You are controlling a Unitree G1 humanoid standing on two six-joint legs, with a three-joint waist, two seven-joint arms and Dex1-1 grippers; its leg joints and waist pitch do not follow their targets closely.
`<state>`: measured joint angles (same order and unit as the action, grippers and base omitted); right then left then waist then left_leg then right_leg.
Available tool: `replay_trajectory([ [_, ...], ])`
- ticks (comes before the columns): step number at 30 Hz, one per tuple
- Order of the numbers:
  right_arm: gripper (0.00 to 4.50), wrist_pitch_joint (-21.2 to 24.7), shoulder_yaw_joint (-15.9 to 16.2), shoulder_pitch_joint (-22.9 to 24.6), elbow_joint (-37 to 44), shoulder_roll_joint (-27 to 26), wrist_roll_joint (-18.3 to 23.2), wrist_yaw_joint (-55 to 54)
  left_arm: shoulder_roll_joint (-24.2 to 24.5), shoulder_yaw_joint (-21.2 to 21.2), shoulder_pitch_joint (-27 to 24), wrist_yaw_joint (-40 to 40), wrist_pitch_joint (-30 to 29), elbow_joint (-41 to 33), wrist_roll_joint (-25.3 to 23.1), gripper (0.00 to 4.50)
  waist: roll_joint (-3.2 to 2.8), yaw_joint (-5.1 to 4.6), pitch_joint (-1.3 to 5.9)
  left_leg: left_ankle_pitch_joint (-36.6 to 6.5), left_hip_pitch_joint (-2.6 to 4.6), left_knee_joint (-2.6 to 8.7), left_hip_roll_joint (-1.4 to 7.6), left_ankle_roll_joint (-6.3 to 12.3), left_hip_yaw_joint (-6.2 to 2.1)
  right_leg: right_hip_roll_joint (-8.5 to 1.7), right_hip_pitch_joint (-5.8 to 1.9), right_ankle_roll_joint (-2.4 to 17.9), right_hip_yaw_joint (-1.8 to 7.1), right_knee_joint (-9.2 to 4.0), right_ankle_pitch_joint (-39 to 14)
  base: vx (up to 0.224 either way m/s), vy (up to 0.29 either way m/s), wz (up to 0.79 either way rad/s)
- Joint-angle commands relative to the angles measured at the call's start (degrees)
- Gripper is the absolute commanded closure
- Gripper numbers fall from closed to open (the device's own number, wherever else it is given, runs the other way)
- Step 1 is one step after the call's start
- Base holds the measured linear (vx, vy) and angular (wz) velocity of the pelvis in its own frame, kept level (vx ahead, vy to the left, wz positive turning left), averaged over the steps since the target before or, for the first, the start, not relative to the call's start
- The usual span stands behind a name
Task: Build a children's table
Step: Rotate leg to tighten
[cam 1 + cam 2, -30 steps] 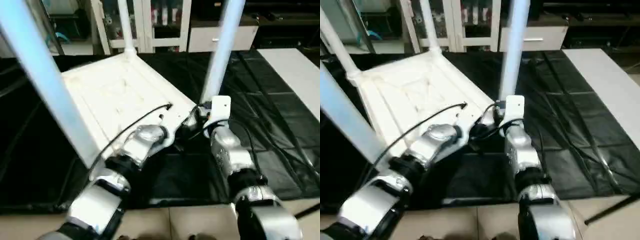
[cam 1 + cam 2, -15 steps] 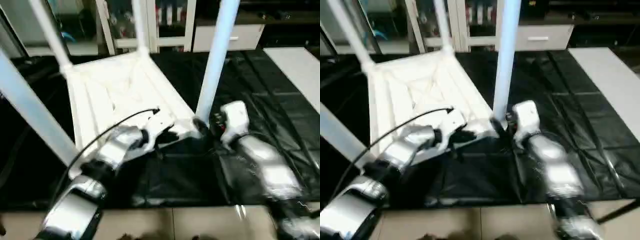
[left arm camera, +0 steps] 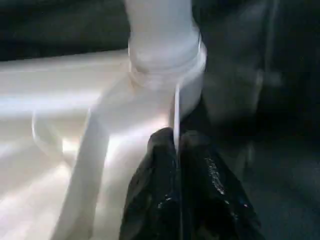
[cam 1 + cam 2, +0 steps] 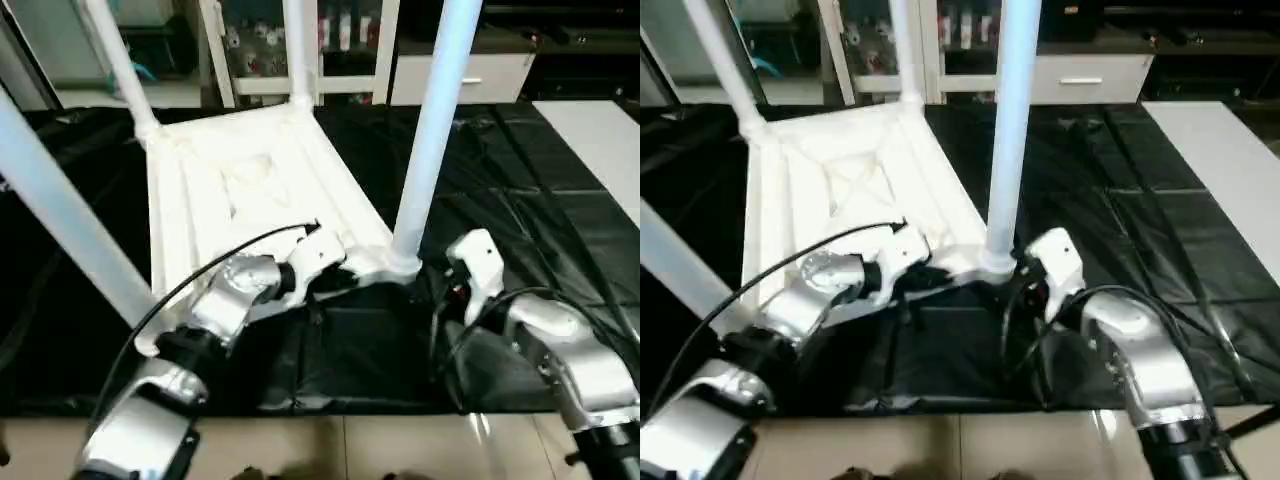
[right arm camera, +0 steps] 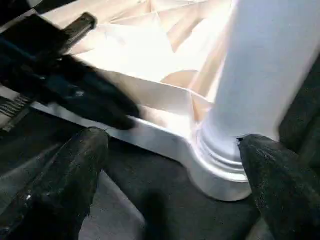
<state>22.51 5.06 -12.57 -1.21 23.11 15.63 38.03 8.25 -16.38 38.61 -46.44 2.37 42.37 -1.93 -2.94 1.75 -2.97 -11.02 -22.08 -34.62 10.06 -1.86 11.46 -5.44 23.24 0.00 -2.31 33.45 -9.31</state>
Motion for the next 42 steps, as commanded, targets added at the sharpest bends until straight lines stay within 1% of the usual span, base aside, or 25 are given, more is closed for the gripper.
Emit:
replay_trajectory([
  [1, 0.02, 1.5, 0.3, 1.3, 3.1, -0.5, 0.8, -0.3, 0.7, 2.0, 0.8, 1.5, 2.5, -1.7, 0.8, 3.75, 1.11, 0.04, 3.99, -11.2, 0.80, 4.45, 2.77, 4.21, -1.44, -2.61, -2.57, 11.9, 1.52, -3.78, -13.2, 0.000, 0.000, 0.00],
  [4, 0.02, 1.9, 0.5, 2.6, 4.8, -0.6, 1.1, -0.5, 0.5, 3.7, -0.2, -0.2, 1.1, -4.3, 3.3, 3.45, 0.87, 0.06, 4.14, -10.5, 0.96, 4.31, 2.78, 4.58, -1.38, -2.62, -2.52, 12.8, 1.52, -3.48, -10.6, 0.000, 0.000, 0.00],
  [5, 0.02, 2.4, 0.5, 4.0, 6.3, -0.4, 1.4, -0.7, 2.2, 3.2, -2.6, -5.8, -2.6, -9.5, 5.6, 3.45, 1.11, 0.20, 4.11, -9.9, 0.99, 4.38, 2.91, 4.79, -1.32, -2.78, -2.61, 13.4, 1.60, -3.33, -9.8, 0.000, 0.000, 0.00],
  [8, 0.02, 2.9, 0.4, 5.1, 7.6, -0.3, 1.7, -0.8, 5.1, 1.1, -5.5, -11.8, -6.7, -15.9, 6.8, 3.45, 1.02, 0.23, 4.02, -9.6, 0.92, 4.56, 3.07, 5.19, -1.40, -2.82, -2.60, 13.5, 1.62, -3.15, -10.3, 0.000, 0.000, 0.00],
  [9, 0.02, 3.2, 0.3, 5.8, 8.4, -0.2, 1.7, -0.7, 7.2, -0.2, -7.4, -14.0, -9.6, -20.2, 7.3, 3.45, 1.09, 0.13, 3.86, -10.6, 1.09, 4.53, 2.99, 4.96, -1.20, -2.61, -2.25, 13.2, 1.64, -3.45, -11.8, 0.000, 0.000, 0.00],
  [10, 0.02, 3.3, 0.3, 6.1, 8.7, -0.1, 1.7, -0.7, 7.9, -0.5, -7.9, -14.4, -10.7, -21.6, 7.4, 3.45, 0.89, 0.20, 3.80, -10.8, 1.05, 4.71, 3.09, 4.51, -1.29, -2.65, -2.30, 13.0, 1.71, -3.37, -12.4, 0.000, 0.000, 0.00],
  [12, 0.02, 4.0, 0.4, 6.8, 10.0, -0.3, 1.7, -1.0, 11.7, -2.5, -10.0, -15.2, -14.7, -26.2, 5.2, 3.45, 0.58, 0.15, 3.76, -12.0, 1.34, 4.89, 3.21, 3.49, -1.36, -2.54, -2.15, 12.5, 1.71, -3.35, -13.3, 0.000, 0.000, 0.00],
  [14, 0.02, 4.7, 0.6, 7.4, 11.3, -0.7, 1.8, -1.5, 14.4, -3.7, -11.4, -15.6, -17.0, -28.9, 3.1, 3.45, 0.31, -0.06, 3.43, -15.1, 1.54, 5.28, 3.16, 1.75, -1.44, -2.36, -1.94, 11.0, 1.75, -3.75, -16.3, 0.000, 0.000, 0.00],
  [15, 0.02, 5.0, 0.6, 7.8, 11.8, -0.9, 1.9, -1.8, 15.2, -4.0, -12.0, -15.7, -17.5, -29.7, 2.5, 3.45, 0.38, -0.14, 3.34, -15.7, 1.54, 5.31, 3.05, 1.37, -1.41, -2.31, -1.85, 10.7, 1.78, -3.86, -17.2, 0.000, 0.000, 0.00],
  [17, 0.02, 5.3, 0.7, 8.2, 12.3, -1.2, 2.0, -2.1, 15.6, -4.1, -12.4, -14.9, -17.6, -30.0, 1.2, 3.45, 0.43, 0.02, 3.42, -16.7, 1.79, 5.31, 3.00, 0.16, -1.46, -2.40, -1.68, 10.1, 1.90, -3.99, -18.0, 0.000, 0.000, 0.00],
  [19, 0.02, 5.7, 1.5, 9.1, 12.9, -2.0, 1.9, -2.8, 13.9, -3.2, -10.9, -7.5, -15.3, -26.0, -3.4, 3.45, 0.51, 0.05, 3.47, -16.1, 1.54, 5.24, 2.89, 0.06, -1.48, -2.32, -1.80, 9.8, 1.92, -3.95, -16.9, 0.000, 0.000, 0.00],
  [21, 0.02, 5.9, 1.9, 9.3, 13.1, -2.3, 1.7, -3.1, 12.9, -2.6, -9.5, -3.1, -13.9, -23.1, -5.3, 3.45, 0.52, 0.16, 3.63, -15.1, 1.26, 5.20, 2.80, 0.13, -1.65, -2.53, -2.17, 9.4, 1.85, -3.76, -15.8, 0.000, 0.000, 0.00],
  [22, 0.02, 6.1, 2.0, 9.5, 13.3, -2.5, 1.6, -3.2, 12.9, -2.8, -8.8, -0.5, -13.9, -22.2, -6.1, 3.45, 0.58, 0.21, 3.64, -15.3, 1.43, 5.08, 2.76, 0.21, -1.50, -2.41, -1.92, 9.4, 1.86, -3.86, -15.9, 0.000, 0.000, 0.00],
  [26, 0.02, 7.2, 2.2, 9.7, 14.7, -3.2, 1.6, -4.0, 13.3, -3.6, -6.4, 4.4, -13.3, -19.7, -8.6, 3.45, 0.34, -0.05, 3.60, -15.5, 0.90, 5.21, 2.56, 0.20, -1.80, -2.47, -2.29, 8.6, 1.72, -3.97, -17.1, 0.000, 0.000, 0.00],
  [27, 0.02, 7.4, 2.3, 9.8, 15.0, -3.3, 1.6, -4.2, 13.0, -3.2, -5.6, 5.5, -12.7, -18.7, -8.8, 3.45, 0.14, -0.05, 3.68, -15.8, 1.07, 5.11, 2.51, 0.06, -1.82, -2.48, -2.16, 8.5, 1.71, -4.06, -17.1, 0.000, 0.000, 0.00],
  [32, 0.02, 7.6, 2.7, 10.8, 16.0, -3.7, 1.6, -5.2, 12.4, -2.5, -2.6, 11.5, -7.2, -12.7, -12.0, 3.45, 0.08, 0.03, 3.89, -15.2, 1.13, 4.88, 2.46, 0.44, -1.79, -2.21, -2.08, 9.5, 1.64, -3.92, -14.1, 0.000, 0.000, 0.00],
  [33, 0.02, 7.6, 2.8, 11.0, 16.1, -3.8, 1.6, -5.4, 12.1, -2.2, -1.9, 13.5, -5.2, -11.2, -12.4, 3.45, -0.37, 0.18, 3.92, -15.2, 1.07, 4.84, 2.36, 0.46, -1.91, -2.22, -2.14, 9.5, 1.57, -3.85, -13.7, 0.000, 0.000, 0.00],
  [34, 0.02, 7.6, 2.9, 11.2, 16.1, -3.9, 1.5, -5.5, 11.8, -1.9, -1.3, 15.1, -3.7, -10.0, -12.6, 3.45, -0.10, 0.13, 3.99, -15.1, 1.05, 4.83, 2.36, 0.47, -1.87, -2.19, -2.24, 9.8, 1.53, -3.80, -12.7, 0.000, 0.000, 0.00],
  [36, 0.02, 7.7, 2.8, 11.4, 16.2, -4.2, 1.5, -5.8, 9.9, -0.3, -1.2, 15.7, -0.9, -9.8, -10.1, 3.45, -0.13, 0.24, 4.14, -14.2, 0.98, 4.82, 2.47, 0.65, -1.94, -2.33, -2.47, 10.6, 1.50, -3.54, -10.7, 0.000, 0.000, 0.00],
  [37, 0.02, 8.0, 2.9, 11.6, 16.5, -4.3, 1.5, -6.0, 7.9, 1.3, -2.3, 14.3, -0.6, -11.9, -6.6, 3.45, -0.58, 0.45, 4.24, -13.4, 1.11, 4.73, 2.55, 0.91, -1.91, -2.41, -2.44, 11.4, 1.50, -3.32, -9.0, 0.000, 0.000, 0.00],
  [38, 0.02, 8.0, 2.9, 11.6, 16.5, -4.3, 1.5, -6.0, 7.9, 1.3, -2.3, 14.3, -0.6, -11.9, -6.6, 3.45, -0.32, 0.50, 4.26, -12.6, 1.06, 4.67, 2.57, 1.36, -1.74, -2.30, -2.41, 12.4, 1.48, -3.28, -7.2, 0.000, 0.000, 0.00],
  [39, 0.02, 8.1, 3.1, 12.1, 17.1, -4.5, 1.4, -6.2, 5.6, 3.5, -5.0, 12.3, -1.6, -16.4, -1.8, 3.45, -0.32, 0.66, 4.37, -12.1, 1.22, 4.59, 2.68, 1.43, -1.73, -2.39, -2.43, 12.8, 1.51, -3.09, -6.3, 0.000, 0.000, 0.00],
  [40, 0.02, 8.1, 3.1, 12.1, 17.1, -4.5, 1.4, -6.2, 5.6, 3.5, -5.0, 12.3, -1.6, -16.4, -1.8, 3.45, -0.98, 0.72, 4.19, -11.7, 0.90, 4.73, 2.82, 1.68, -1.76, -2.41, -2.59, 13.7, 1.43, -3.11, -4.6, 0.000, 0.000, 0.00],
  [41, 0.02, 8.1, 3.1, 12.7, 17.7, -4.5, 1.4, -6.4, 4.0, 6.0, -9.2, 10.0, -3.8, -22.8, 3.8, 3.45, -0.58, 0.78, 4.33, -11.5, 0.87, 4.59, 2.82, 2.24, -1.74, -2.55, -2.83, 14.4, 1.42, -2.77, -3.5, 0.000, 0.000, 0.00],
  [42, 0.02, 8.1, 2.8, 13.2, 18.2, -4.7, 1.6, -6.8, 3.9, 7.4, -12.1, 9.6, -4.0, -26.5, 6.7, 3.45, -1.61, 0.96, 4.36, -11.5, 0.93, 4.57, 2.88, 2.28, -1.82, -2.75, -2.86, 14.9, 1.41, -2.50, -3.2, 0.000, 0.000, 0.00],
])
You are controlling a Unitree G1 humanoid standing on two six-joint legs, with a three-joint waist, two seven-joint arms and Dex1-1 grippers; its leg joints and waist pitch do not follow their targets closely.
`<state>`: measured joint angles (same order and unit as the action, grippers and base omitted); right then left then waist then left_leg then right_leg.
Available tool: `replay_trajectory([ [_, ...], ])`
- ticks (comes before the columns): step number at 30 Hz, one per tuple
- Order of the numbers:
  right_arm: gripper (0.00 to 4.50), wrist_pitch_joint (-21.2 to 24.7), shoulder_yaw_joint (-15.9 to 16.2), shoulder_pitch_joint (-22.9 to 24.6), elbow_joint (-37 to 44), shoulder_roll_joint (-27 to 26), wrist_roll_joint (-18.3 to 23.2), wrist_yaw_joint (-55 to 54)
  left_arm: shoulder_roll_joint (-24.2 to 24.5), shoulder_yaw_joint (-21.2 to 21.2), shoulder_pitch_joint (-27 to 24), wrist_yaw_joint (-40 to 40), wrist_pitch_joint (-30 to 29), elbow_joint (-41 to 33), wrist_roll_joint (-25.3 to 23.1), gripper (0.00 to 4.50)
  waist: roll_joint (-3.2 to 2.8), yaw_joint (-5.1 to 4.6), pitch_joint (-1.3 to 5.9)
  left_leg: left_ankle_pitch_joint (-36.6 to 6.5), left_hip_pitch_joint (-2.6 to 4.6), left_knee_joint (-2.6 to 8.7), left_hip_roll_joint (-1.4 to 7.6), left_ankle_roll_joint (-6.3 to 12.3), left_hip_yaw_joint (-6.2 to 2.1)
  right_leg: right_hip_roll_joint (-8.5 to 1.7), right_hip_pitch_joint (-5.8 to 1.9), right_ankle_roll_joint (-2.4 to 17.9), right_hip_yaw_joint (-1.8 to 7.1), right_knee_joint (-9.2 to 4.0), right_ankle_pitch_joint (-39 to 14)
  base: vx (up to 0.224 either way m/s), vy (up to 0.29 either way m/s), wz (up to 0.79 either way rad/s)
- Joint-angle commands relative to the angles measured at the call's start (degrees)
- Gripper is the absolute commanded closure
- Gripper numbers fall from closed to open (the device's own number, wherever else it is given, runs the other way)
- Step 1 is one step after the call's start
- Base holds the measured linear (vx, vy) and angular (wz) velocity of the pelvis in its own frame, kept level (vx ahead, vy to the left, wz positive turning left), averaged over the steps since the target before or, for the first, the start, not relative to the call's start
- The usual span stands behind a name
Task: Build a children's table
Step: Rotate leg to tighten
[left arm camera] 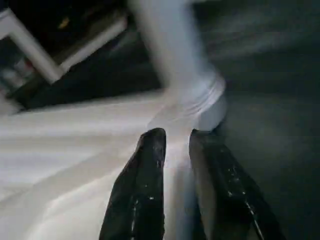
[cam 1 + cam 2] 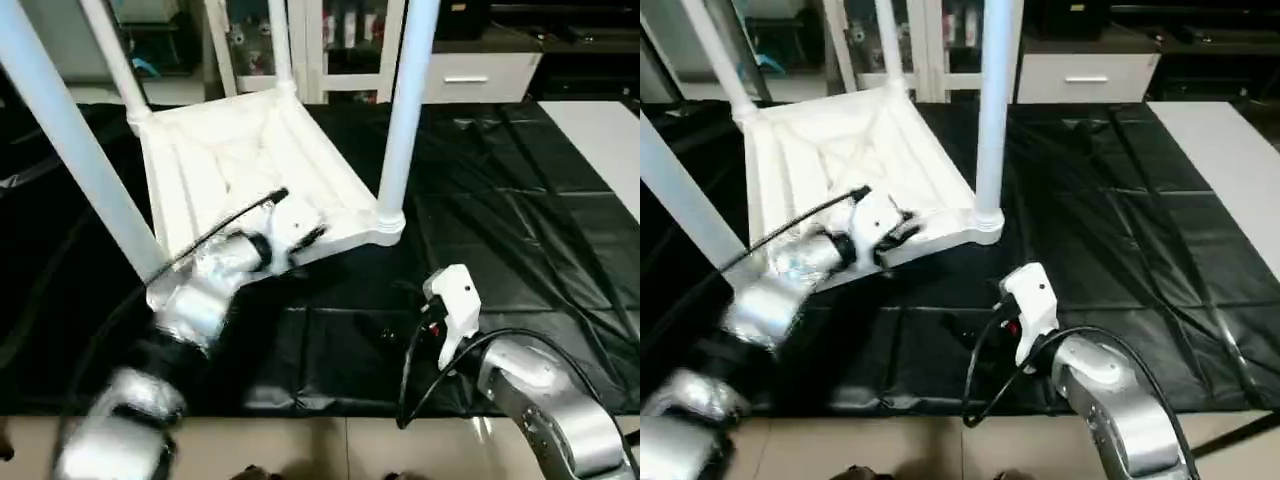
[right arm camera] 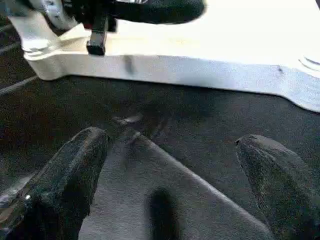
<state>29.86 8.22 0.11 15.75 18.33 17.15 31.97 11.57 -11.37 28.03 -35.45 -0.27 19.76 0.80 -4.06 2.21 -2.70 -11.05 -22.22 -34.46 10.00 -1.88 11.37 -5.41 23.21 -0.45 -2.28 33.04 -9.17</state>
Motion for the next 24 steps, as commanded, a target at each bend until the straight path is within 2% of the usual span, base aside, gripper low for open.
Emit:
replay_trajectory([
  [1, 0.02, 0.7, -0.7, 1.0, 1.7, -0.2, 0.4, -1.1, 1.1, 4.1, -4.9, -1.7, -2.1, -8.3, 6.9, 3.45, 0.33, 0.06, 3.89, -12.1, 0.53, 4.54, 2.90, 3.03, -1.64, -2.78, -3.07, 15.5, 1.32, -2.32, -4.1, 0.000, 0.000, 0.00],
  [2, 0.02, 0.7, -1.0, 1.3, 2.1, -0.4, 0.6, -1.4, 1.6, 5.3, -7.2, -1.3, -2.1, -11.2, 8.6, 3.45, 0.14, -0.25, 3.74, -13.9, 0.60, 4.58, 2.74, 3.48, -1.50, -2.68, -2.78, 14.6, 1.31, -2.87, -7.8, 0.000, 0.000, 0.00],
  [3, 0.02, 0.6, -1.3, 1.7, 2.4, -0.5, 0.8, -1.6, 2.1, 6.4, -9.0, -0.7, -1.7, -13.2, 9.8, 3.45, -0.70, -0.16, 3.78, -15.4, 0.99, 4.51, 2.76, 3.04, -1.55, -2.67, -2.53, 14.2, 1.27, -2.90, -10.1, 0.000, 0.000, 0.00],
  [4, 0.02, 0.6, -1.5, 2.0, 2.7, -0.7, 0.9, -1.9, 2.5, 7.6, -10.8, 0.1, -1.3, -15.4, 11.1, 3.45, -0.42, -0.53, 3.36, -18.6, 1.04, 4.80, 2.75, 2.15, -1.55, -2.36, -2.30, 12.3, 1.19, -3.57, -15.6, 0.000, 0.000, 0.00],
  [5, 0.02, 0.4, -1.8, 2.4, 3.0, -0.9, 1.1, -2.1, 3.0, 9.3, -13.6, 1.1, -0.6, -18.2, 12.2, 3.15, -0.34, -0.72, 3.00, -21.6, 1.25, 5.02, 2.74, 1.07, -1.69, -2.41, -2.07, 10.4, 1.13, -4.14, -21.3, 0.000, 0.000, 0.00],
  [7, 0.02, 0.1, -2.1, 3.0, 3.3, -1.3, 1.3, -2.5, 3.9, 11.8, -19.5, 2.0, 0.5, -23.1, 13.0, 3.15, -0.53, -0.93, 2.75, -23.9, 1.62, 5.24, 2.72, -0.22, -1.87, -2.16, -1.51, 7.7, 1.15, -4.65, -26.5, 0.000, 0.000, 0.00],
  [8, 0.02, -0.1, -2.2, 3.1, 3.3, -1.4, 1.3, -2.7, 4.1, 12.7, -22.4, 1.8, 0.8, -25.3, 13.5, 3.15, -0.62, -0.96, 2.75, -24.1, 1.62, 5.33, 2.80, -0.67, -2.06, -2.18, -1.40, 6.5, 1.24, -4.74, -27.6, 0.000, 0.000, 0.00],
  [9, 0.02, -0.2, -2.3, 3.1, 3.3, -1.5, 1.3, -2.7, 4.2, 13.2, -24.1, 1.5, 1.0, -26.4, 13.8, 2.97, -0.74, -1.01, 2.65, -24.3, 1.51, 5.44, 2.79, -0.80, -2.06, -2.14, -1.29, 6.0, 1.31, -4.85, -28.2, 0.000, 0.000, 0.00],
  [10, 0.02, -0.2, -2.3, 3.1, 3.3, -1.5, 1.3, -2.7, 4.2, 13.2, -24.1, 1.5, 1.0, -26.4, 13.8, 2.83, -0.94, -1.10, 2.59, -25.4, 1.70, 5.54, 2.70, -1.28, -2.06, -1.85, -0.97, 4.8, 1.31, -5.05, -29.6, 0.000, 0.000, 0.00],
  [11, 0.02, -0.3, -2.1, 3.2, 3.3, -1.7, 1.2, -3.0, 3.6, 14.7, -28.6, 1.4, 2.2, -29.1, 14.1, 2.73, -0.89, -0.73, 2.72, -26.1, 2.32, 5.40, 2.78, -1.73, -2.04, -1.87, -0.42, 4.5, 1.53, -5.24, -29.3, 0.000, 0.000, 0.00],
  [12, 0.02, -0.4, -2.0, 3.2, 3.3, -1.9, 1.2, -3.2, 3.3, 15.6, -32.1, 1.5, 3.5, -30.7, 14.3, 2.73, -0.94, -0.81, 2.57, -26.4, 2.14, 5.54, 2.73, -1.92, -2.08, -1.79, -0.46, 4.4, 1.50, -5.23, -29.3, 0.000, 0.000, 0.00],
  [13, 0.02, -0.4, -1.9, 3.2, 3.3, -2.0, 1.1, -3.2, 3.1, 16.0, -34.0, 1.4, 4.4, -31.5, 14.5, 2.69, -1.04, -1.02, 2.52, -26.6, 1.33, 5.96, 2.90, -2.13, -2.50, -2.09, -1.20, 4.3, 1.35, -4.93, -28.7, 0.000, 0.000, 0.00],
  [14, 0.02, -0.5, -1.7, 3.1, 3.3, -2.1, 1.1, -3.4, 2.8, 16.5, -38.2, 2.0, 6.6, -33.1, 14.9, 2.57, -0.97, -1.16, 2.49, -27.8, 1.36, 5.98, 2.73, -2.32, -2.43, -1.88, -0.98, 3.5, 1.30, -5.04, -29.6, 0.000, 0.000, 0.00],
  [15, 0.02, -0.5, -1.7, 3.1, 3.3, -2.1, 1.1, -3.3, 2.6, 16.5, -38.9, 2.2, 7.1, -33.3, 14.9, 2.41, -1.05, -1.11, 2.63, -28.2, 1.62, 5.88, 2.76, -2.36, -2.43, -1.89, -0.78, 3.4, 1.39, -5.11, -29.4, 0.000, 0.000, 0.00],
  [16, 0.02, -0.5, -1.8, 3.0, 3.3, -2.1, 1.1, -3.3, 2.4, 16.6, -40.5, 2.8, 8.0, -34.1, 14.9, 2.31, -1.00, -1.24, 2.45, -29.0, 1.60, 5.92, 2.71, -2.44, -2.36, -1.85, -0.65, 3.0, 1.46, -5.26, -30.0, 0.000, 0.000, 0.00],
  [17, 0.02, -0.7, -1.8, 3.0, 3.2, -2.1, 1.0, -3.2, 0.6, 17.5, -43.6, 5.0, 11.0, -35.1, 14.1, 2.26, -1.07, -1.16, 2.43, -29.6, 1.73, 5.91, 2.67, -2.45, -2.37, -1.85, -0.48, 2.6, 1.50, -5.45, -31.0, 0.000, 0.000, 0.00],
  [19, 0.02, -0.7, -1.7, 3.0, 3.1, -2.1, 0.9, -3.2, 0.0, 17.9, -44.3, 5.7, 12.0, -35.1, 13.8, 2.19, -0.77, -1.06, 2.29, -29.9, 1.81, 5.87, 2.66, -2.46, -2.34, -1.87, -0.35, 2.0, 1.57, -5.80, -32.0, 0.000, 0.000, 0.00],
  [20, 0.02, -0.8, -1.7, 3.0, 3.1, -2.1, 0.9, -3.2, -0.3, 18.1, -44.7, 6.1, 12.6, -35.1, 13.6, 1.91, -0.76, -1.00, 2.27, -30.0, 1.92, 5.78, 2.59, -2.48, -2.28, -1.84, -0.20, 1.6, 1.60, -5.90, -32.7, 0.000, 0.000, 0.00],
  [21, 0.02, -0.8, -1.7, 3.0, 3.1, -2.1, 0.9, -3.2, -0.9, 18.6, -45.3, 6.7, 13.4, -34.9, 13.3, 1.91, -0.75, -0.98, 2.24, -29.9, 1.84, 5.77, 2.51, -2.44, -2.32, -1.87, -0.24, 1.3, 1.56, -5.93, -33.3, 0.000, 0.000, 0.00],
  [23, 0.02, -1.0, -1.5, 3.1, 3.0, -2.1, 0.8, -3.2, -3.4, 21.0, -47.2, 9.7, 17.5, -33.4, 11.9, 1.79, -0.61, -1.19, 2.25, -28.8, 1.18, 5.90, 2.50, -2.29, -2.58, -1.96, -0.73, 0.3, 1.40, -5.90, -33.7, 0.000, 0.000, 0.00],
  [24, 0.02, -1.0, -1.4, 3.0, 2.9, -2.0, 0.8, -3.1, -4.6, 22.6, -47.7, 12.0, 19.0, -32.6, 11.4, 1.79, -0.51, -1.27, 2.31, -28.7, 1.30, 5.75, 2.48, -2.32, -2.50, -1.92, -0.59, 0.2, 1.43, -5.89, -33.7, 0.000, 0.000, 0.00],
])
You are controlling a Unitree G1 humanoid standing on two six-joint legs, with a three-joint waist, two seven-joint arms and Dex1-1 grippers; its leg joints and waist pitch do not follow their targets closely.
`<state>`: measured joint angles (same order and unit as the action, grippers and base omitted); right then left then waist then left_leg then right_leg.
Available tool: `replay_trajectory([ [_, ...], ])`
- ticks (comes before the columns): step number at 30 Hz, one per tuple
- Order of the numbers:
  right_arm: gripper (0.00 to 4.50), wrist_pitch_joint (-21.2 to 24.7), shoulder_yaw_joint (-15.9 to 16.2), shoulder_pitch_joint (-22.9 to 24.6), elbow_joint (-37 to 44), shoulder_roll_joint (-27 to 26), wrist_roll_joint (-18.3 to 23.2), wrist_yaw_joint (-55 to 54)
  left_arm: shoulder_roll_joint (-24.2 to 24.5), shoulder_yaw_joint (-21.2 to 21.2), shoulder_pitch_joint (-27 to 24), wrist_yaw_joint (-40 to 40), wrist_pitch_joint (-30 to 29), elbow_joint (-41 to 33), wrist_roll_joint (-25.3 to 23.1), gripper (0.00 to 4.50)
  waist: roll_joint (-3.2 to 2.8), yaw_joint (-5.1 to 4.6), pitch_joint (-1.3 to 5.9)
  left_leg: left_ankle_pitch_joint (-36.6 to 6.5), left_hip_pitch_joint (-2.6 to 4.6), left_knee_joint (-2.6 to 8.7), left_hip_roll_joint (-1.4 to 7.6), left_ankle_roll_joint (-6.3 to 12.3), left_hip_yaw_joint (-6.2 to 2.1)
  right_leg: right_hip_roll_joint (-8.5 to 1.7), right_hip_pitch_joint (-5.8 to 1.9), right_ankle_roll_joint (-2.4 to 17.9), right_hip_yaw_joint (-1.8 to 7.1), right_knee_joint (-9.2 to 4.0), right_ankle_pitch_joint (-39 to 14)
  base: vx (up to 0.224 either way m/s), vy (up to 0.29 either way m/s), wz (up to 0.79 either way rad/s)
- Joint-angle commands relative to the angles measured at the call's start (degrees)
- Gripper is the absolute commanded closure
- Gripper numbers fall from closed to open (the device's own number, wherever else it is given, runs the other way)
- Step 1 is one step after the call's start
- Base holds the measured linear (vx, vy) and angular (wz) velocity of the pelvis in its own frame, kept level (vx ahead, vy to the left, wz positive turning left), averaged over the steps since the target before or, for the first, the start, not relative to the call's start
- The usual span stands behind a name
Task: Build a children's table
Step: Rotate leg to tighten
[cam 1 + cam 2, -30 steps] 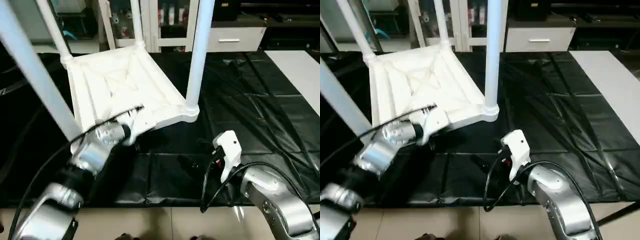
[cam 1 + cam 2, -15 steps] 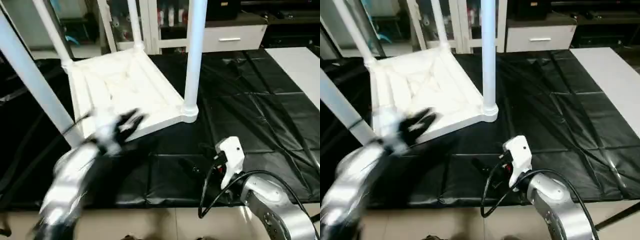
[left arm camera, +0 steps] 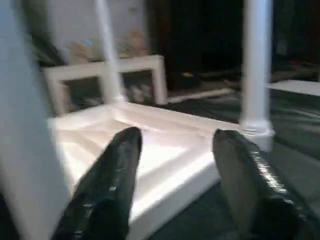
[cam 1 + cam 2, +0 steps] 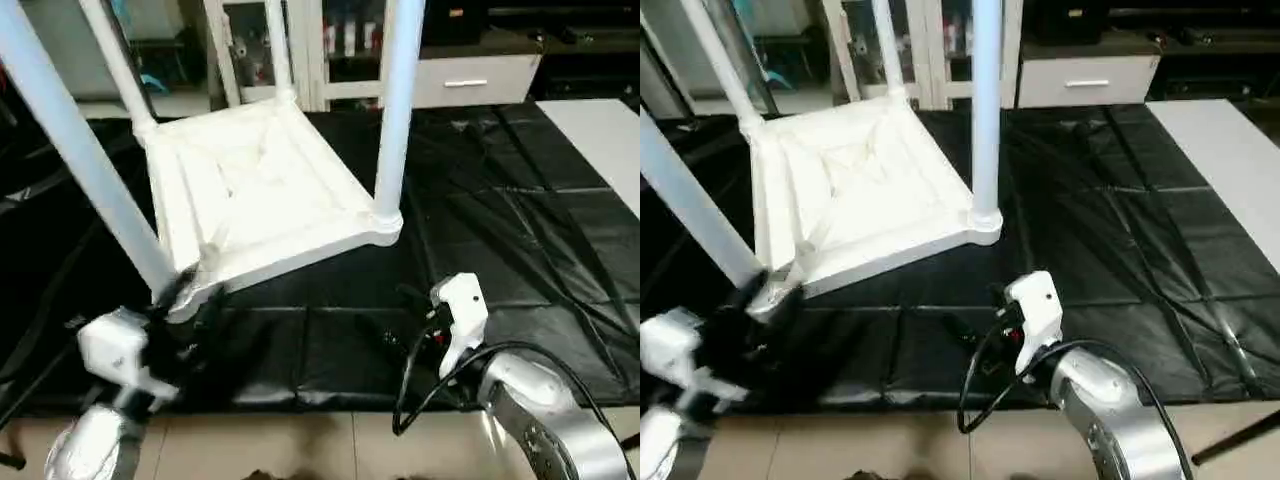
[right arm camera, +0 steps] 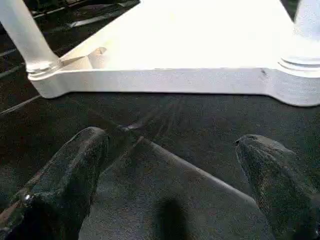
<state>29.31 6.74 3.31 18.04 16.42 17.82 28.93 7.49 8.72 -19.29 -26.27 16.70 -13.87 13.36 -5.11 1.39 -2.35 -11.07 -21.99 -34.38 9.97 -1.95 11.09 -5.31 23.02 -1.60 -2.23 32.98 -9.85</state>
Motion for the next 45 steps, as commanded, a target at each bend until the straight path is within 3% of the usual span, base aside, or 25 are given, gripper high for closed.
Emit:
replay_trajectory([
  [1, 0.02, -0.6, 0.2, -0.2, 0.5, 0.0, 0.1, 0.1, -1.1, 3.8, -0.4, 4.9, 3.0, 1.5, -1.5, 1.65, 0.54, -0.53, 1.97, -28.7, 1.15, 5.58, 2.43, -2.20, -2.18, -1.97, -0.28, 1.2, 1.40, -5.90, -33.2, 0.000, 0.000, 0.00],
  [3, 0.02, -0.6, 0.2, -0.3, 0.4, 0.1, 0.1, 0.2, -1.5, 4.5, -0.4, 6.3, 3.8, 1.7, -1.9, 1.39, 0.52, -0.69, 1.98, -28.9, 1.15, 5.52, 2.31, -2.15, -2.30, -1.88, -0.23, 0.8, 1.30, -6.00, -33.6, 0.000, 0.000, 0.00],
  [4, 0.02, -0.7, 0.2, -0.4, 0.3, 0.1, 0.0, 0.3, -1.6, 4.7, -0.4, 6.5, 4.1, 1.9, -1.9, 1.38, 0.93, -0.90, 1.99, -29.0, 1.08, 5.57, 2.33, -2.02, -2.37, -1.84, -0.24, 0.7, 1.28, -6.03, -33.6, 0.000, 0.000, 0.00],
  [5, 0.02, -0.8, 0.3, -0.6, 0.0, 0.2, -0.1, 0.4, -1.4, 4.9, -0.2, 6.4, 4.7, 2.7, -1.5, 1.32, 0.58, -1.02, 2.04, -29.0, 1.05, 5.66, 2.38, -2.07, -2.50, -1.87, -0.27, 0.8, 1.30, -5.90, -33.0, 0.000, 0.000, 0.00],
  [13, 0.02, -1.6, 0.2, -1.3, -0.7, 0.4, -0.9, 0.1, 1.3, 2.9, 1.5, 1.8, 4.9, 7.7, -0.6, 0.53, 0.82, -1.15, 2.29, -29.3, 1.21, 5.70, 2.45, -2.16, -2.39, -1.83, -0.27, 2.2, 1.52, -5.53, -29.0, 0.000, 0.000, 0.00],
  [17, 0.02, -2.1, -0.9, -2.7, -2.2, -0.6, -2.2, -2.7, 2.7, 1.8, 2.5, 0.7, 3.5, 10.3, -1.4, 0.22, 0.63, -1.18, 2.44, -28.3, 1.14, 5.79, 2.58, -2.51, -2.30, -1.89, -0.49, 3.8, 1.59, -4.97, -25.7, 0.000, 0.000, 0.00],
  [18, 0.02, -3.5, -1.8, -4.0, -3.6, -1.4, -3.1, -4.4, 3.2, 2.0, 3.6, 1.3, 4.3, 12.6, -3.0, 0.05, 1.00, -1.29, 2.45, -28.0, 1.08, 5.76, 2.55, -2.46, -2.19, -1.85, -0.46, 3.9, 1.60, -5.02, -25.4, 0.000, 0.000, 0.00],
  [23, 0.02, -6.6, -5.2, -7.1, -6.4, -3.2, -4.2, -9.1, 4.0, 2.4, 6.4, 2.5, 4.8, 15.7, -4.5, 0.01, 1.19, -1.18, 2.85, -25.1, 1.28, 5.62, 2.56, -2.17, -1.95, -1.88, -0.68, 5.2, 1.72, -4.40, -21.2, 0.000, 0.000, 0.00],
  [27, 0.02, -10.1, -13.0, -13.7, -12.4, -6.2, -2.9, -17.5, 4.4, 4.1, 8.6, 6.8, 3.3, 16.9, -6.1, 0.01, 1.62, -1.23, 3.11, -23.0, 1.23, 5.58, 2.57, -1.95, -1.81, -1.88, -0.98, 6.8, 1.62, -3.94, -17.6, 0.000, 0.000, 0.00],
  [29, 0.02, -11.1, -14.2, -16.3, -15.5, -6.0, -2.5, -17.7, 4.2, 4.9, 9.1, 8.3, 2.9, 17.3, -6.2, 0.01, 1.82, -1.04, 3.27, -21.2, 1.25, 5.31, 2.54, -1.11, -1.56, -1.96, -1.13, 7.8, 1.66, -3.62, -16.3, 0.000, 0.000, 0.00],
  [30, 0.02, -11.4, -14.3, -16.9, -16.3, -5.9, -2.5, -17.7, 4.2, 5.1, 9.2, 8.6, 2.9, 17.4, -6.2, 0.01, 1.71, -1.02, 3.27, -20.9, 1.31, 5.28, 2.52, -1.05, -1.52, -1.89, -1.10, 7.9, 1.62, -3.69, -16.2, 0.000, 0.000, 0.00],
  [31, 0.02, -11.8, -14.6, -18.1, -17.9, -5.7, -2.1, -17.1, 4.2, 5.5, 9.6, 9.4, 2.6, 17.7, -6.5, 0.01, 2.50, -1.09, 3.34, -20.2, 1.16, 5.12, 2.51, -0.69, -1.32, -1.84, -1.23, 8.0, 1.60, -3.76, -15.5, 0.000, 0.000, 0.00],
  [32, 0.02, -12.4, -14.9, -19.7, -20.0, -5.4, -1.8, -16.5, 4.1, 5.9, 10.1, 10.2, 2.3, 17.9, -6.5, 0.01, 2.11, -0.97, 3.44, -19.2, 1.19, 5.11, 2.53, -0.38, -1.44, -1.93, -1.32, 8.4, 1.58, -3.47, -14.5, 0.000, 0.000, 0.00],
  [33, 0.02, -13.4, -14.9, -21.1, -22.0, -5.1, -2.1, -16.0, 3.9, 6.2, 10.6, 10.7, 1.9, 17.8, -6.2, 0.01, 2.52, -1.00, 3.48, -19.0, 1.14, 5.03, 2.58, -0.26, -1.33, -1.91, -1.28, 8.6, 1.55, -3.48, -14.2, 0.000, 0.000, 0.00],
  [34, 0.02, -13.5, -15.0, -21.3, -22.3, -5.1, -2.1, -16.0, 3.9, 6.3, 10.7, 10.9, 1.8, 17.8, -6.2, 0.01, 2.43, -0.83, 3.61, -18.1, 1.24, 4.96, 2.60, -0.18, -1.34, -1.92, -1.38, 9.0, 1.54, -3.27, -13.2, 0.000, 0.000, 0.00],
  [35, 0.02, -14.5, -15.1, -24.3, -25.8, -4.8, -2.2, -15.1, 3.8, 7.0, 11.6, 12.8, 0.7, 17.8, -6.6, 0.01, 3.04, -0.91, 3.66, -17.5, 1.15, 4.85, 2.62, 0.18, -1.21, -1.84, -1.41, 9.5, 1.51, -3.08, -12.1, 0.000, 0.000, 0.00],
  [36, 0.02, -14.5, -15.1, -24.3, -25.8, -4.8, -2.2, -15.1, 3.8, 7.0, 11.6, 12.8, 0.7, 17.8, -6.6, 0.01, 2.92, -0.91, 3.69, -16.9, 1.04, 4.89, 2.57, 0.37, -1.32, -1.94, -1.62, 9.7, 1.46, -2.99, -11.8, 0.000, 0.000, 0.00],
  [38, 0.02, -16.7, -15.5, -29.0, -31.6, -4.3, -3.0, -14.0, 4.4, 8.4, 14.1, 15.8, -2.0, 17.4, -6.5, 0.01, 3.46, -0.77, 3.70, -15.7, 1.10, 4.66, 2.56, 1.09, -1.11, -1.97, -1.56, 10.2, 1.45, -3.03, -12.0, 0.000, 0.000, 0.00],
  [40, 0.02, -17.4, -15.4, -30.3, -33.0, -4.1, -3.2, -13.5, 4.8, 8.9, 14.9, 16.4, -3.1, 16.9, -6.3, 0.01, 3.25, -0.62, 3.68, -15.4, 1.32, 4.56, 2.56, 0.92, -1.01, -1.85, -1.39, 10.4, 1.43, -2.94, -11.6, 0.000, 0.000, 0.00],
  [41, 0.02, -18.0, -15.4, -31.6, -34.5, -4.2, -3.3, -12.8, 5.3, 9.4, 15.6, 17.1, -4.3, 16.2, -6.4, 0.01, 3.51, -0.61, 3.74, -14.7, 1.20, 4.56, 2.65, 0.96, -1.04, -1.86, -1.55, 10.4, 1.42, -2.69, -10.5, 0.000, 0.000, 0.00],
  [45, 0.02, -19.4, -14.1, -33.8, -38.1, -5.0, -1.5, -7.7, 6.8, 10.2, 17.6, 18.3, -6.6, 15.6, -6.9, 0.01, 3.62, -0.46, 3.96, -12.3, 1.28, 4.25, 2.62, 1.97, -0.90, -1.72, -1.68, 11.7, 1.35, -2.27, -6.4, 0.000, 0.000, 0.00],
])
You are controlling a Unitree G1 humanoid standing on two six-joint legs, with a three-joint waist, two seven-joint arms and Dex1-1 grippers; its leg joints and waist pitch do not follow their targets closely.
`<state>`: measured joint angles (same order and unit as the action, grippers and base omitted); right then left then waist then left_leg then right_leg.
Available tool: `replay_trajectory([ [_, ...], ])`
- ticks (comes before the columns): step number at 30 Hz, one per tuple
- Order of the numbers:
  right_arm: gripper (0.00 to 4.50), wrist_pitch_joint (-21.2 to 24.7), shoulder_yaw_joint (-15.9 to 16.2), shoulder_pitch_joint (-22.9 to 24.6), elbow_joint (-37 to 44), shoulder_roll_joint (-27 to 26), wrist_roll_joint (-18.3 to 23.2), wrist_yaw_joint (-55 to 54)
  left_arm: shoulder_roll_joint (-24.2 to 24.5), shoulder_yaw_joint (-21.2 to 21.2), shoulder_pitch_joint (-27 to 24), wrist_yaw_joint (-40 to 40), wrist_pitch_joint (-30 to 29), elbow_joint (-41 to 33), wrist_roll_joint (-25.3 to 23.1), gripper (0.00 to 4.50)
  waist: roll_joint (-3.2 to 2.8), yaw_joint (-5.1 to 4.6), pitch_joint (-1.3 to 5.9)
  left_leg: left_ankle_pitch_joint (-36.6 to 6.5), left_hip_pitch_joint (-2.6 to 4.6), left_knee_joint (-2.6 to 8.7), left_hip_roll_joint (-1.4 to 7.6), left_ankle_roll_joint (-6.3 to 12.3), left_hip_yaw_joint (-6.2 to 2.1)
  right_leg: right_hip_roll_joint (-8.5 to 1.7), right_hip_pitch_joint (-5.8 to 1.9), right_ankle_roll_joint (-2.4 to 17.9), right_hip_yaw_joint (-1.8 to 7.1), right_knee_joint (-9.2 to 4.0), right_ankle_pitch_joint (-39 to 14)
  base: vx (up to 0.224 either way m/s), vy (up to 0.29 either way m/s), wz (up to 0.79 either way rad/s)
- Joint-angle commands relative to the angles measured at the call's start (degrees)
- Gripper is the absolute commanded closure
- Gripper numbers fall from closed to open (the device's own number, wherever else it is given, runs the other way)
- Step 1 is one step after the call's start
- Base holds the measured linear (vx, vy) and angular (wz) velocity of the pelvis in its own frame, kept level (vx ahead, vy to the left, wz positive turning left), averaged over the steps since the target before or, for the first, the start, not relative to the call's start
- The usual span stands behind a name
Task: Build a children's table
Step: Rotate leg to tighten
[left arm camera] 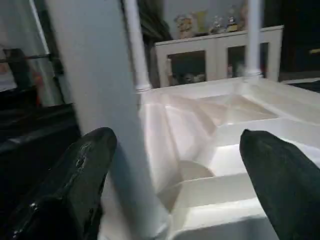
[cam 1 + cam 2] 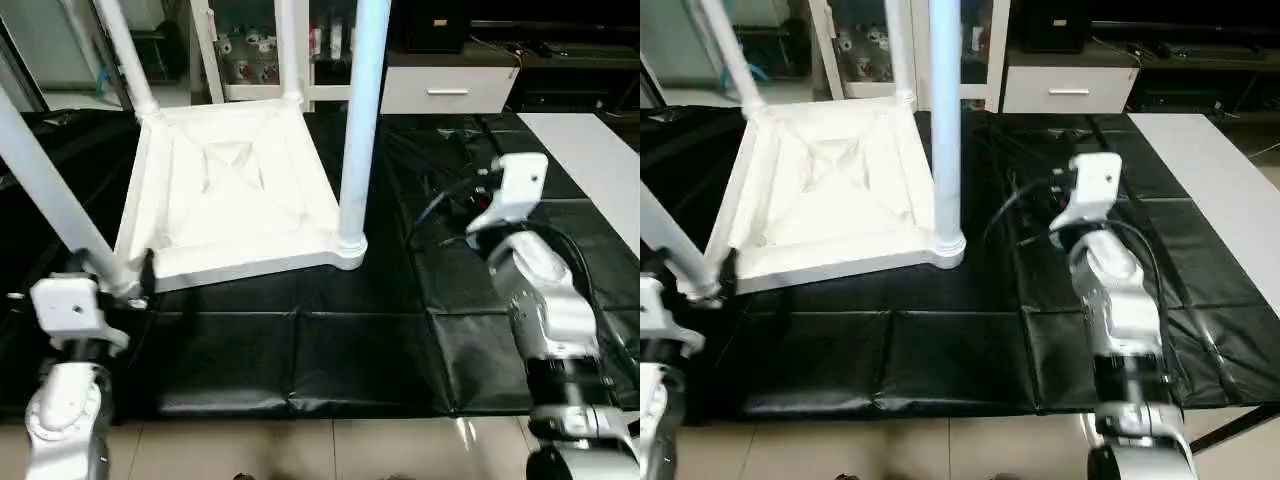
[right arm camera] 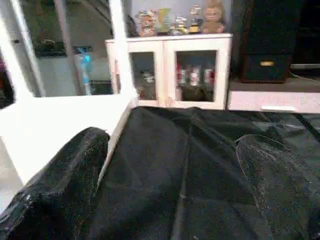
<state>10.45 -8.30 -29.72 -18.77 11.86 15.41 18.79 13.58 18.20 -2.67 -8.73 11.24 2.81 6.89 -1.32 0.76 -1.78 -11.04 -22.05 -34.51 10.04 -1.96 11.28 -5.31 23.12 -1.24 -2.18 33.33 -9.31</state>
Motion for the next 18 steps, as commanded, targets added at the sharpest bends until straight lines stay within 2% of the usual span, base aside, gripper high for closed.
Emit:
replay_trajectory([
  [1, 0.02, -0.5, 1.0, -0.8, -1.3, -0.5, 1.0, 2.6, 0.7, 0.8, 1.0, 0.7, -1.2, -1.1, -0.4, 0.01, -0.17, 0.40, 3.34, -12.2, 1.43, 4.34, 2.59, 2.26, -1.05, -1.73, -1.76, 11.7, 1.33, -2.64, -6.5, 0.000, 0.000, 0.00],
  [6, 0.02, -0.3, 4.5, -0.5, -2.2, -1.4, 4.0, 13.6, 1.6, 1.3, 2.5, 1.2, -3.2, -1.6, 0.5, 0.01, -0.05, 1.15, 3.24, -13.4, 1.48, 4.46, 2.81, 2.38, -1.08, -1.88, -1.79, 12.0, 1.38, -2.59, -7.9, 0.000, 0.000, 0.00],
  [7, 0.02, -0.7, 4.8, -0.5, -2.5, -1.4, 4.0, 14.4, 2.0, 1.2, 2.5, 1.1, -3.6, -1.5, 0.4, 0.01, 0.42, 1.25, 3.11, -13.8, 1.42, 4.53, 2.83, 2.24, -1.06, -1.87, -1.74, 11.9, 1.41, -2.68, -8.9, 0.000, 0.000, 0.00],
  [8, 0.02, -1.9, 5.0, -0.9, -3.9, -1.8, 3.7, 15.6, 2.9, 1.4, 2.6, 1.1, -4.2, -0.7, 0.0, 0.01, 0.17, 1.42, 3.13, -14.1, 1.51, 4.56, 2.84, 1.82, -1.12, -1.95, -1.64, 11.7, 1.44, -2.65, -9.8, 0.000, 0.000, 0.00],
  [12, 0.02, -5.3, 3.5, -3.7, -9.3, -2.8, 1.9, 12.6, 4.6, 2.4, 3.4, 1.4, -4.7, 2.3, -0.5, 0.01, 0.31, 1.34, 3.09, -15.4, 1.57, 4.68, 2.68, 0.49, -1.16, -1.93, -1.39, 11.6, 1.40, -2.71, -11.7, 0.000, 0.000, 0.00],
  [14, 0.02, -6.2, 2.4, -5.5, -11.9, -3.0, 2.7, 12.8, 5.4, 3.7, 4.6, 2.4, -5.0, 4.4, -0.2, 0.01, 0.22, 1.25, 3.06, -17.3, 1.74, 4.76, 2.56, -0.28, -1.24, -1.85, -1.22, 11.2, 1.41, -2.79, -13.2, 0.000, 0.000, 0.00],
  [15, 0.02, -6.2, 2.1, -6.4, -12.8, -3.0, 3.1, 13.5, 6.0, 4.3, 5.4, 2.5, -4.9, 5.8, 0.3, 0.01, 0.59, 1.21, 3.04, -17.1, 1.62, 4.79, 2.56, -0.28, -1.24, -1.86, -1.34, 11.1, 1.42, -2.86, -13.1, 0.000, 0.000, 0.00],
  [18, 0.02, -6.1, 2.4, -7.7, -14.3, -2.7, 3.8, 15.8, 7.2, 5.3, 7.3, 1.7, -4.7, 8.3, 1.3, 0.01, 0.45, 1.31, 3.00, -18.2, 1.59, 4.86, 2.56, -0.70, -1.37, -1.93, -1.23, 10.6, 1.48, -2.75, -13.9, 0.000, 0.000, 0.00],
])
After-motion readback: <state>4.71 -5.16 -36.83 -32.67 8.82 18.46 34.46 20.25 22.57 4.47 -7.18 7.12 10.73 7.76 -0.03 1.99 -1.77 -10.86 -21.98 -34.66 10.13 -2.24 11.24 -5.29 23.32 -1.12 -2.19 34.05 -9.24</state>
